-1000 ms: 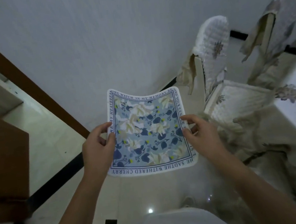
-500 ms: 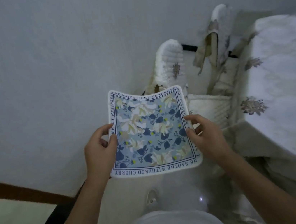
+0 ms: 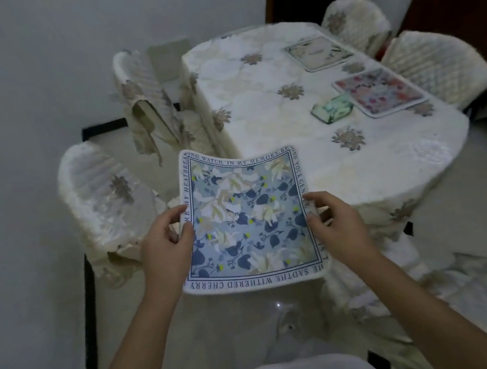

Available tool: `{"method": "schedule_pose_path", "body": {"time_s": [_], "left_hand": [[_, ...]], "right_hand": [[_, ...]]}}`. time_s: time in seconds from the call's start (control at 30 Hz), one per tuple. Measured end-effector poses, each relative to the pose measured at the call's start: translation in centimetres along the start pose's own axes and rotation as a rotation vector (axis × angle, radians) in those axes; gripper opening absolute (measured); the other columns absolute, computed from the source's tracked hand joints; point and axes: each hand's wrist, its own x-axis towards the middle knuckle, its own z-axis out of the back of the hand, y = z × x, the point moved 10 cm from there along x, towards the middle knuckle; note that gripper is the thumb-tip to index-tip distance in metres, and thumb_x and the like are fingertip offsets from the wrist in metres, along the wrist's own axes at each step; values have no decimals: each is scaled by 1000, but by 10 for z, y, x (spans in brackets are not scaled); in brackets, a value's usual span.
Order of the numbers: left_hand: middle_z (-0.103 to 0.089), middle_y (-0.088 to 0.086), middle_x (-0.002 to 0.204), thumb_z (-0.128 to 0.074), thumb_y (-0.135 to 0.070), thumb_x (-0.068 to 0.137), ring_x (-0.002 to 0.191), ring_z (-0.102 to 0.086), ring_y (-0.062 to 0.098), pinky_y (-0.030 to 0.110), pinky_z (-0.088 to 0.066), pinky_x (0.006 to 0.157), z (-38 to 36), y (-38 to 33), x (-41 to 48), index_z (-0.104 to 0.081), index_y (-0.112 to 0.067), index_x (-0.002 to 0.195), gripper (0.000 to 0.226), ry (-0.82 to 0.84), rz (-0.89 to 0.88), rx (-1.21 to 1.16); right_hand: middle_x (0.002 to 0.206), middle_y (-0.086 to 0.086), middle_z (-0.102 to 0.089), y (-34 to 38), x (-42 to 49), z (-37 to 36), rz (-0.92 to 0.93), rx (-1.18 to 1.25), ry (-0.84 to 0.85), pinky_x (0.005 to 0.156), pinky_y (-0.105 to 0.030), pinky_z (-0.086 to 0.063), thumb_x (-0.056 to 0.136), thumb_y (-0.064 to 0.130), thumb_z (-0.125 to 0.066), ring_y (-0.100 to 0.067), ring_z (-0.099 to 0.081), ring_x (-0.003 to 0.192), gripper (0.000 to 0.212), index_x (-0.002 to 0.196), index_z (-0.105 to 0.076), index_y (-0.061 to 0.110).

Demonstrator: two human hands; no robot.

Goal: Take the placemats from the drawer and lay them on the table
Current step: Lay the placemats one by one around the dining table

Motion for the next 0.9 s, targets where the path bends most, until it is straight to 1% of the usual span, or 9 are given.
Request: {"method": "schedule_pose_path", "body": {"time_s": [0.13,0.23,0.27,0.5,0.57,0.63,0.7,0.8,0.9], "left_hand": [[-68,-1,86,-66,-16,93,57,-47,18,19,-40,52,-46,-11,40,-68,-26,121,30,76,-44,22],[-67,7,86,-67,-16,93,57,-48,16,17,-38,51,-64,-14,65,-68,-27,121,30,79,-45,51],[-66,11,87,-67,-16,93,57,-48,18,18,-38,51,-67,-15,74,-68,-28,120,30,72,-42,61],[-62,20,82,-66,-15,94,58,-48,23,17,-37,51,-61,-6,129,-67,-30,120,30,-68,45,120],[-64,12,84,-65,-16,95,60,-51,25,22,-43,53,-59,-3,139,-67,-27,123,31,-115,73,119],[-65,-2,91,-63,-17,95,64,-54,30,36,-50,59,-59,2,148,-66,-28,124,31,-142,107,111],[-64,-12,96,-63,-17,95,66,-57,32,40,-54,59,-65,2,159,-65,-31,122,30,-146,124,104],[-65,-15,98,-63,-18,95,64,-60,29,41,-56,54,-80,1,182,-65,-34,121,30,-121,136,101],[-64,-16,88,-64,-15,94,61,-57,33,42,-52,49,-104,1,207,-66,-32,119,30,-68,121,110]], "right_hand": [[93,14,-65,-25,26,17,-59,13,-93,52,-14,-45,92,19,-63,-4,-61,66,31,121,-62,30],[92,14,-65,-41,56,12,-103,52,-94,59,-32,-56,92,18,-62,-8,-63,67,32,120,-63,32],[94,16,-65,-43,69,7,-109,60,-82,61,-33,-56,92,18,-62,-7,-63,68,32,120,-63,33],[108,18,-64,-21,174,-46,9,59,87,64,-19,-48,92,22,-61,0,-61,78,33,122,-60,34],[108,18,-64,-11,199,-56,37,60,126,64,-19,-49,92,24,-60,0,-61,79,33,123,-60,35],[108,19,-63,-6,219,-62,54,68,148,65,-21,-50,92,25,-60,0,-61,80,32,122,-60,36],[109,20,-63,-7,233,-63,60,67,152,66,-21,-50,92,26,-60,0,-61,81,32,122,-59,37],[110,20,-63,-23,253,-60,30,79,130,67,-21,-50,92,25,-60,0,-60,81,32,121,-59,37],[110,19,-64,-47,269,-52,-17,48,100,65,-19,-49,92,23,-60,-1,-61,81,32,121,-59,36]]}}
